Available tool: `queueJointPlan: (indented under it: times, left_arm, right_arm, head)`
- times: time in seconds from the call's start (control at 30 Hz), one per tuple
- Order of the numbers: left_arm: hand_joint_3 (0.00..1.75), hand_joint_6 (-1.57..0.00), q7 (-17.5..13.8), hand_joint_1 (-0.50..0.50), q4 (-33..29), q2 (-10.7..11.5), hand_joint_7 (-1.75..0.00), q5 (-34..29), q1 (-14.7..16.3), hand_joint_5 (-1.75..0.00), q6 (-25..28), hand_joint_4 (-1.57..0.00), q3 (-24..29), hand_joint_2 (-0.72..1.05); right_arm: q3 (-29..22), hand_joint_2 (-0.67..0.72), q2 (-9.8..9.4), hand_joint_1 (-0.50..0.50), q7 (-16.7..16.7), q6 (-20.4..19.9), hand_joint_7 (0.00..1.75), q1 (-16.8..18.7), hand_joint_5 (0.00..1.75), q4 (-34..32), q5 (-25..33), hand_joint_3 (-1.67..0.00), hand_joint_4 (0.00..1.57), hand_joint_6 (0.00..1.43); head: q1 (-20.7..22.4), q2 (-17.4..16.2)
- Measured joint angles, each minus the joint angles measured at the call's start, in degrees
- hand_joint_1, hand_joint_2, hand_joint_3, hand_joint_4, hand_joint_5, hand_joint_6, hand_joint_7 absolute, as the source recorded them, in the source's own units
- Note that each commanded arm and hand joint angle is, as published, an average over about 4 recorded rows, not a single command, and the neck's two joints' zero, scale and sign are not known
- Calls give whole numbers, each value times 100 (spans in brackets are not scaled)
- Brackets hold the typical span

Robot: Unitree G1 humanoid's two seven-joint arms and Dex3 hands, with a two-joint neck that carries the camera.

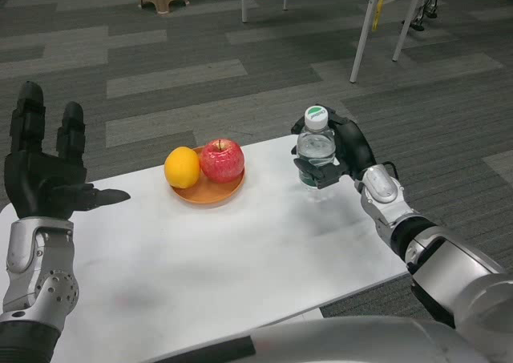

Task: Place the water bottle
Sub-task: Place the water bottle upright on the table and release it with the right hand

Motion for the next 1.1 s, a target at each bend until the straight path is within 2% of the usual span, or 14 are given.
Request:
queueJointPlan:
  times: [0.17,0.3,0.5,0.6,0.73,0.8,0.87,1.0,1.1]
  left_arm:
    - [7,0,-1,-50,11,-1,0,-17,-1,-10,0,0,-20,-6]
    - [2,0,-2,-50,15,-1,0,-21,-1,-10,0,0,-34,-8]
    - [4,0,-8,-50,15,-9,0,-23,-1,-10,0,0,-35,-10]
    - [2,0,-13,-50,15,-20,0,-23,-1,-10,0,0,-36,-6]
    - [4,0,-18,-50,15,-23,0,-24,-1,-10,0,0,-38,-6]
    - [4,0,-19,-50,15,-23,0,-24,-1,-10,0,0,-38,-2]
    - [9,0,-19,-50,15,-23,0,-24,-1,-10,0,0,-37,-2]
    - [0,0,-20,-50,15,-23,0,-24,-1,-10,0,0,-37,-2]
    - [0,0,-21,-50,15,-23,0,-26,-1,-10,0,0,-37,-2]
  right_arm:
    - [199,-51,70,-33,-121,-4,140,-126,107,390,-2,-159,157,128]
    - [368,-48,104,-33,-157,-2,140,-186,107,579,2,-159,157,131]
    - [688,-48,117,-33,-263,-4,143,-281,107,610,35,-159,157,131]
    - [842,-48,138,-33,-272,-7,140,-335,107,610,53,-159,157,131]
    - [995,-48,163,-27,-330,-48,140,-366,107,604,63,-155,157,134]
    - [1082,-48,172,-29,-360,-67,143,-378,107,596,76,-151,157,134]
    - [1168,-48,192,-27,-382,-77,147,-393,107,585,90,-151,157,134]
    - [1268,-46,248,-25,-387,-101,143,-411,114,570,103,-153,157,134]
    - [1291,-41,265,-24,-387,-109,140,-415,116,571,104,-155,157,134]
  head:
    - [-8,-6]
    - [-4,2]
    - [-2,41]
    - [-4,55]
    - [-8,79]
    - [0,87]
    - [8,92]
    - [-3,110]
    - [-1,118]
